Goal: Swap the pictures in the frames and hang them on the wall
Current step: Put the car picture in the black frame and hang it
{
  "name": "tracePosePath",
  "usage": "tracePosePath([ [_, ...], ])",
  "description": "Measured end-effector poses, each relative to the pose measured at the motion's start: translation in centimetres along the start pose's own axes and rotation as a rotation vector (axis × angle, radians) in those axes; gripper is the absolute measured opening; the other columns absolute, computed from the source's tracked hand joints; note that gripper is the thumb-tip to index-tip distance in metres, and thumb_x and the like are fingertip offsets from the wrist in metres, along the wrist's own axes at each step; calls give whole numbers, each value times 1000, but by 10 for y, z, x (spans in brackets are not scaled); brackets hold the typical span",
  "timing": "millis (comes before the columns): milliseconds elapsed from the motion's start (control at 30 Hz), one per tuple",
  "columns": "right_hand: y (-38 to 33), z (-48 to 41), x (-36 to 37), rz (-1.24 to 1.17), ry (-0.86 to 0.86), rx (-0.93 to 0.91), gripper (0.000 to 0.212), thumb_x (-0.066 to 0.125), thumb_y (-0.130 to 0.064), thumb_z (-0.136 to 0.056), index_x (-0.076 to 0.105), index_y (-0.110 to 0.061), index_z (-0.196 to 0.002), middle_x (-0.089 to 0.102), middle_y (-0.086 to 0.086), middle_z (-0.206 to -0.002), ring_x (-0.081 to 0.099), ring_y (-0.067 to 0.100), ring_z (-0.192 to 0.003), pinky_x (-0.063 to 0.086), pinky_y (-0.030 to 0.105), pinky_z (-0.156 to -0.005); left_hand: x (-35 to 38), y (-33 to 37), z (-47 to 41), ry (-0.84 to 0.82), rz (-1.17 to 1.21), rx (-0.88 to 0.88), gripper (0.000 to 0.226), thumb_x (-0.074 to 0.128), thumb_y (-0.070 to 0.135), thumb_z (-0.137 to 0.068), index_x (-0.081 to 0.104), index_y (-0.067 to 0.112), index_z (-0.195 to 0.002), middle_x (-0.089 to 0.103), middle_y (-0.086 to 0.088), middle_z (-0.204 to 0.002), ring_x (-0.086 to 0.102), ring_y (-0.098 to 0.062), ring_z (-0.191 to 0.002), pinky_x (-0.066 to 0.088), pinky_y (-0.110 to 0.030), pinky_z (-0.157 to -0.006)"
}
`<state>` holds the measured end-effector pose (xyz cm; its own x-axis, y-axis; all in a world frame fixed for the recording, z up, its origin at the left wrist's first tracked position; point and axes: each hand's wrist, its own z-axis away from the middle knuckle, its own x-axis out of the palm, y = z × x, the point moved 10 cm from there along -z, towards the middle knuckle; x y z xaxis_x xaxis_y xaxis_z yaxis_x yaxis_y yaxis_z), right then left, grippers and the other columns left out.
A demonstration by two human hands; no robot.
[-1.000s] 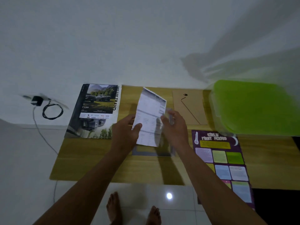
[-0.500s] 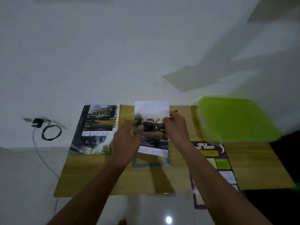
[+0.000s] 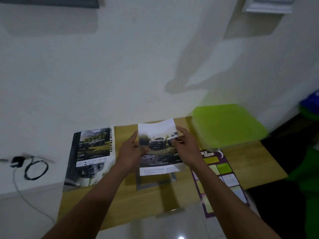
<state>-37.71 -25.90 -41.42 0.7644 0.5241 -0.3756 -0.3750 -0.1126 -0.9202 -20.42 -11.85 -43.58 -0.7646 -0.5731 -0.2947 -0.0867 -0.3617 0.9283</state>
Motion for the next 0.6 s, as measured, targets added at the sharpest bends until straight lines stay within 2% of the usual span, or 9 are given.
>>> tracePosePath([
  [133,34,11,-27,54,-13,48,55,62,-7,-94,45,-25,-144,59,-1,-111,60,18,-98,49,27,-79,41,-11,3,-69,-57,-2,84,74,9,-81,29,25,-151,56,-12,-135,60,-11,-100,57,-43,-83],
  [167,45,13,-34,61,-16,59,56,61,-4,-94,45,-24,-144,58,0,-113,59,18,-99,49,28,-79,54,-13,6,-89,-74,6,83,74,10,-81,30,26,-150,59,-12,-130,61,-12,-99,58,-41,-80],
  [267,80,19,-58,110,-37,119,55,60,-5,-95,43,-22,-145,57,2,-112,58,19,-95,45,26,-71,94,-27,17,-143,-72,-48,81,71,3,-82,32,29,-148,67,-7,-104,64,-13,-82,54,-37,-66],
  [333,106,22,-73,148,-50,138,56,63,-8,-94,44,-22,-146,58,2,-109,58,19,-92,43,25,-68,120,-33,28,-157,-74,-63,80,71,-3,-79,39,30,-145,68,-7,-91,63,-9,-72,52,-29,-56],
  [400,132,24,-88,196,-69,153,58,66,-10,-93,45,-22,-145,62,1,-106,60,19,-89,47,27,-67,147,-41,37,-159,-100,-80,79,73,-5,-75,46,29,-140,66,-7,-84,58,-4,-63,44,-18,-47],
  [467,159,28,-105,223,-76,186,58,68,-9,-91,47,-22,-144,64,1,-100,62,17,-84,52,30,-68,176,-48,46,-180,-120,-96,72,72,-7,-74,53,26,-134,67,-6,-79,60,-3,-62,42,-15,-47],
  [533,183,31,-121,260,-86,189,52,66,-5,-92,50,-20,-139,62,-5,-95,59,8,-77,46,14,-60,205,-55,51,-193,-116,-104,69,70,-10,-74,56,28,-129,70,-4,-82,63,-4,-65,47,-16,-50],
  [567,191,32,-126,276,-92,194,50,65,-3,-92,51,-21,-137,60,-7,-95,58,6,-78,41,9,-56,216,-56,52,-195,-105,-105,72,70,-11,-74,54,33,-129,69,3,-78,64,-5,-68,51,-19,-53],
  [600,201,32,-134,288,-88,207,52,65,-3,-92,50,-20,-139,60,-6,-97,58,9,-82,39,9,-56,229,-61,52,-196,-104,-107,75,70,-10,-75,51,38,-128,66,10,-75,65,-7,-70,54,-23,-56],
])
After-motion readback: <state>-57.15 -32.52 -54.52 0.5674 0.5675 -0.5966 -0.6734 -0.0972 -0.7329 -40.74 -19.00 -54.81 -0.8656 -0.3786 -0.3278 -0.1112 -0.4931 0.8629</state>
